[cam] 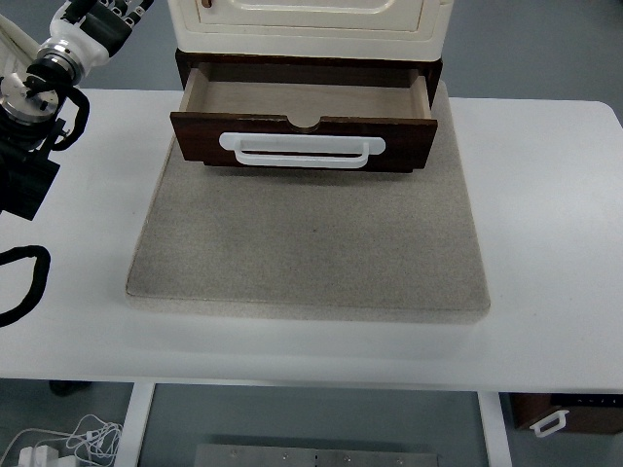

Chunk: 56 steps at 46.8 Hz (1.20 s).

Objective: Close drawer under combined cabinet

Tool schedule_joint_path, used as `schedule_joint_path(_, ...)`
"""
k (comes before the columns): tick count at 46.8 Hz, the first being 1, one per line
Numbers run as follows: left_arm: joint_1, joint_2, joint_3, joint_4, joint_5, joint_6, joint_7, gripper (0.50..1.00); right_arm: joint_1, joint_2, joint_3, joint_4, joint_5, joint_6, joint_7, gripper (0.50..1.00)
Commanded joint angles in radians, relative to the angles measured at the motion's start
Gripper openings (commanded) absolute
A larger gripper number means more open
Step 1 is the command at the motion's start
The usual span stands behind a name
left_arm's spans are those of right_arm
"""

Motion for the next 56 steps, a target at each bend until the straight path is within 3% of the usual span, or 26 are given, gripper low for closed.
schedule_joint_path(1,0.001,0.0,0.0,0.001,0.0,0.0,0.0,0.999,-0.001,0.0,0.0,0.0,0.0,0.0,0.0,0.952)
schedule_joint_path(34,0.004,0.009,-0.003,0.001,-0.052,-0.032,0.0,0.999,0.001,0.0,0.0,0.0,0.0,-0.001,0.0,0.952)
schedule_joint_path(46,-0.001,0.021,0.0,0.0,-0.043,-0.062,-0.038,0.996,0.001,0.0,0.0,0.0,0.0,0.0,0.0,0.952)
schedule_joint_path(56,-0.007,0.086,0.002,-0.074,-0.043,-0.055,-0.038,0.996,-0.001,0.0,0.0,0.0,0.0,0.0,0.0,0.952)
